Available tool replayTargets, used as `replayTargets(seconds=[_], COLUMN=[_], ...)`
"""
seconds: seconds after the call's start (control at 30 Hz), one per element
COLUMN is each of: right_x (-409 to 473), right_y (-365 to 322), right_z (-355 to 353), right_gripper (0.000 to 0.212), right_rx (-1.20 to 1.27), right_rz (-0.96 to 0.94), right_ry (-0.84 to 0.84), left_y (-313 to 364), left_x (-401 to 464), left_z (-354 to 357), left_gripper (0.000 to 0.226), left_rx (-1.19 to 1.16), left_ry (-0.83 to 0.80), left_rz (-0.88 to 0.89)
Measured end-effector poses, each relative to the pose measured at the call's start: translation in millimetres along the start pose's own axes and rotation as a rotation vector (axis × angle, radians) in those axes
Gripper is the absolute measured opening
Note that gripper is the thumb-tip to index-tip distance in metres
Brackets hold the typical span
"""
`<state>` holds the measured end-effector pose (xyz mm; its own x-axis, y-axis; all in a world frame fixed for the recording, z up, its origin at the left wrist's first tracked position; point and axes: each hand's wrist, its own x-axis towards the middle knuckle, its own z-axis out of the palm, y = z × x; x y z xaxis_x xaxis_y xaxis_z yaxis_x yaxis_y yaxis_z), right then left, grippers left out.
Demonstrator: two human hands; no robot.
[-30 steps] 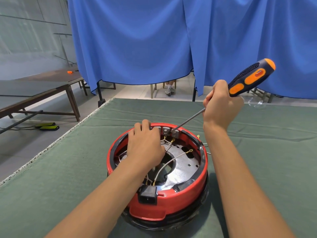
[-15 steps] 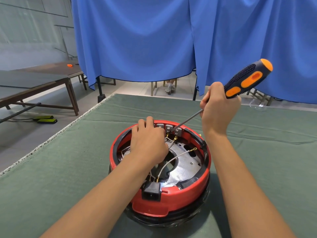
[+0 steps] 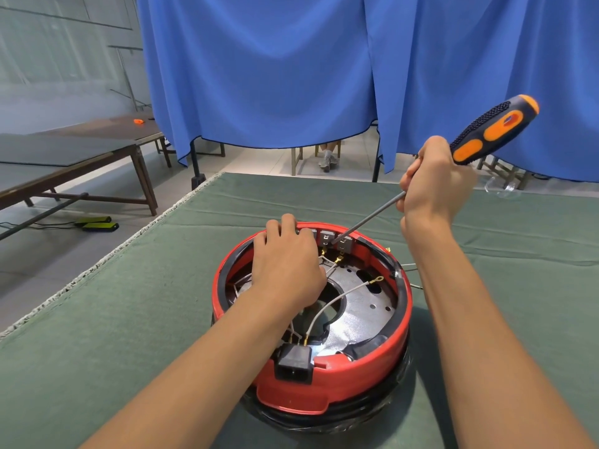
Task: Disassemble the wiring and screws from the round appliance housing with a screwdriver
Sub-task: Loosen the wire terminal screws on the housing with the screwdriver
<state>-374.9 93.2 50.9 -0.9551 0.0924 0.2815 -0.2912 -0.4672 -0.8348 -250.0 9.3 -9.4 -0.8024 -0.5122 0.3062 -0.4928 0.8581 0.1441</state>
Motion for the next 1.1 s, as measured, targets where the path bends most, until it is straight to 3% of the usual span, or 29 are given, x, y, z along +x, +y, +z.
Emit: replayTargets(seconds=[0.37, 0.7, 1.1], right_x=[0, -17, -30], right_y=[-1, -15, -6], right_z=[1, 3, 3], right_gripper=[0.03, 0.025, 0.018], right_rx=[0.011, 0.042, 0.063], right_rz=[0.024, -0.172, -0.22], right_ry=[0.024, -0.063, -0.139], left_y=[-1, -1, -2], left_x=[-1, -1, -1], left_z=[-1, -1, 0], left_gripper=[0.031, 0.029, 0.03], left_rx=[0.008, -0.022, -0.025], left_ry=[0.004, 0.005, -0.007], left_rz=[0.0, -0.008, 0.012])
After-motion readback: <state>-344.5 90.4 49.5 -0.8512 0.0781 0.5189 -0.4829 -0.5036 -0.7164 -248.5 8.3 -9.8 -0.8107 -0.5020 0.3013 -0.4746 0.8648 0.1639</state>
